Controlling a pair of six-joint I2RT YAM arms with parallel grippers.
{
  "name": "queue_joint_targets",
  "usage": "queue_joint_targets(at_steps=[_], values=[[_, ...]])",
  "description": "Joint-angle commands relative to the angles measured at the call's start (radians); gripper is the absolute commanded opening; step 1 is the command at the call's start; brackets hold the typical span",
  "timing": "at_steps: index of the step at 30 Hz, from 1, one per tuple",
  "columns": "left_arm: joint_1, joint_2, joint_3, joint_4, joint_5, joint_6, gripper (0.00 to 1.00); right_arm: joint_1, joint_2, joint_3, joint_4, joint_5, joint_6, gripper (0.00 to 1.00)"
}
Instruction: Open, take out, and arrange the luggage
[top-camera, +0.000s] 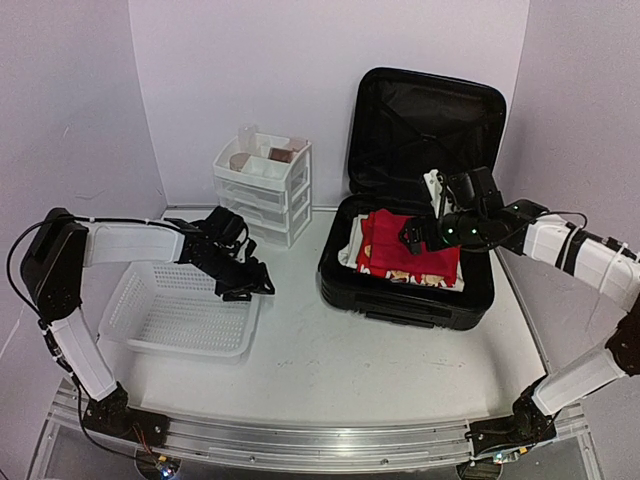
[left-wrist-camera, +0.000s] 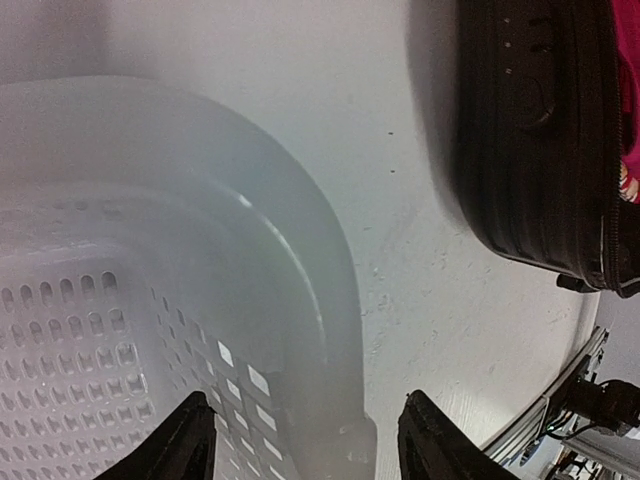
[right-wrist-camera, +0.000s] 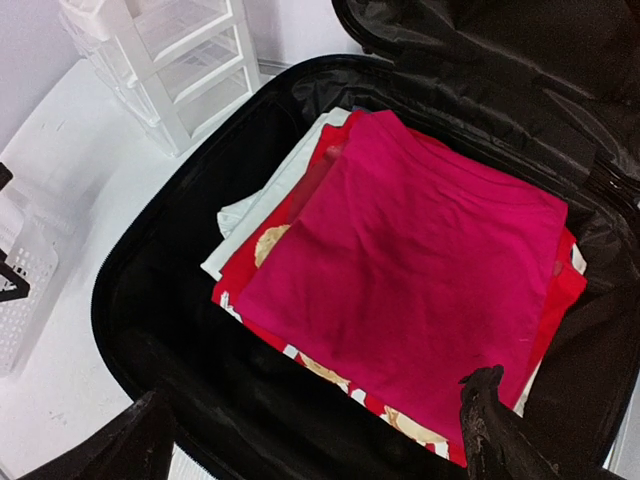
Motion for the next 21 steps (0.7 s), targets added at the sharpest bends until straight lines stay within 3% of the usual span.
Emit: queue_joint_targets(at_steps=[1,11,21], values=[[-0.063,0.044,0.092,0.098,0.03,-0.042,0.62,-0.011,-0.05,-0.016,-0.002,0.04,-0.012,0.98],[-0.095,0.148,0.194,0.194,0.099,-0.078,0.65,-0.032,-0.062,-0.04,-0.022,0.025,0.001,0.98],[-0.136,0.157,0.247,0.257,0.199,-0.046,0.83,-0.06,-0.082,-0.056,-0.032,0.012,0.007,0.98]])
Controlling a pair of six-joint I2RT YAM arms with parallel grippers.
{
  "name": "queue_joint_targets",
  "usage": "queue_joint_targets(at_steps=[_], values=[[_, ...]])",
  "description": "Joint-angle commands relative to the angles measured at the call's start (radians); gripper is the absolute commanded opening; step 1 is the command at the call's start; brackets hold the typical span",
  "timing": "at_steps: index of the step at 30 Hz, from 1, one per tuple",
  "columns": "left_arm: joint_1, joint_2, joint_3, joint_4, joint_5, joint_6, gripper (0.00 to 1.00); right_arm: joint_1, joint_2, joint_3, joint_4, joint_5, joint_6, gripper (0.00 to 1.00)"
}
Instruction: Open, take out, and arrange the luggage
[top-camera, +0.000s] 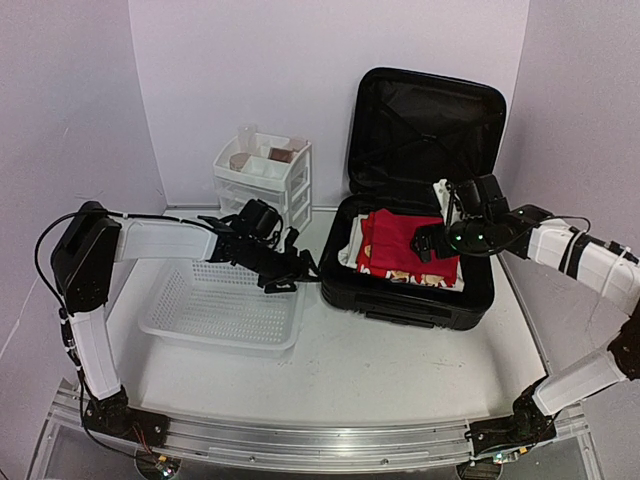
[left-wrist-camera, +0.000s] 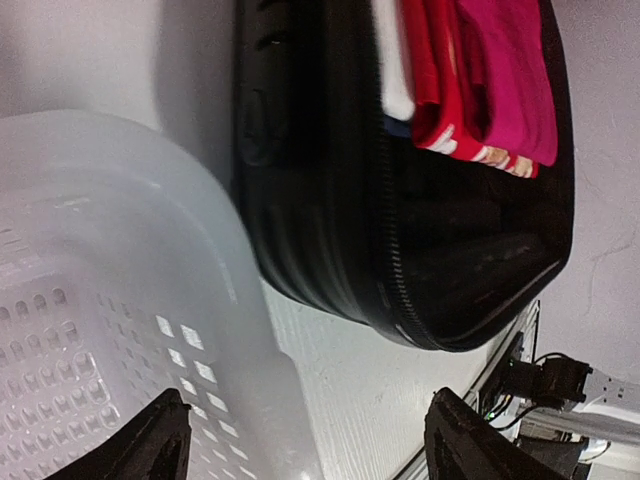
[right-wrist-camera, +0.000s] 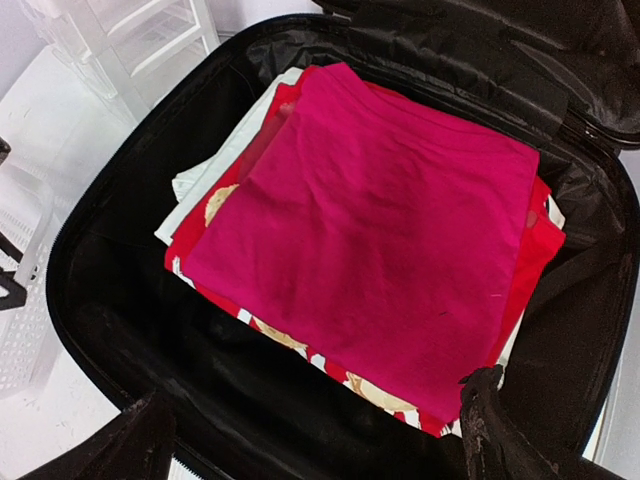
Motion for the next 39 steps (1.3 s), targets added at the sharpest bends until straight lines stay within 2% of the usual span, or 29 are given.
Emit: queue_joint_targets(at_steps=[1,4,8,12,14,16,20,24,29,35,39], values=[[-0.014,-0.039,0.049,0.061,0.068,0.03,0.83,-0.014,-0.053,-0.003,0.01,-0.003,0.004,0.98],[-0.013,-0.104,0.031,0.016,0.023,0.064,0.86,-0.021,-0.054,0.004,0.003,-0.006,-0.002,0.98],[-0.014,-0.216,0.069,-0.155,-0.169,0.174,0.88,-0.037,-0.057,0.005,-0.01,-0.013,-0.001,0.98],[-0.014,-0.285,0.093,-0.179,-0.302,0.232,0.87,-0.058,-0.029,0.006,-0.025,-0.063,-0.039,0.98],[-0.014,-0.253,0.144,-0.173,-0.257,0.216,0.85,-0.06,0.019,0.047,-0.075,-0.067,-0.11,0.98],[-0.014,-0.191,0.207,-0.115,-0.145,0.158,0.82,-0.056,0.052,0.071,-0.104,-0.09,-0.228,0.98],[-0.014,-0.078,0.264,0.067,0.023,-0.027,0.77,-0.019,0.064,0.002,0.09,-0.103,-0.451,0.98],[-0.014,0.002,0.357,0.072,0.032,-0.138,0.76,-0.01,0.157,0.021,0.162,-0.174,-0.721,0.98],[-0.013,0.022,0.365,0.073,0.01,-0.332,0.76,0.0,0.286,0.068,0.244,-0.176,-0.897,0.97],[-0.008,0.021,0.317,0.076,0.037,-0.473,0.75,0.001,0.367,0.071,0.35,-0.192,-1.016,0.8],[-0.006,0.019,0.303,0.08,0.053,-0.489,0.75,0.006,0.408,0.099,0.349,-0.19,-1.031,0.74]])
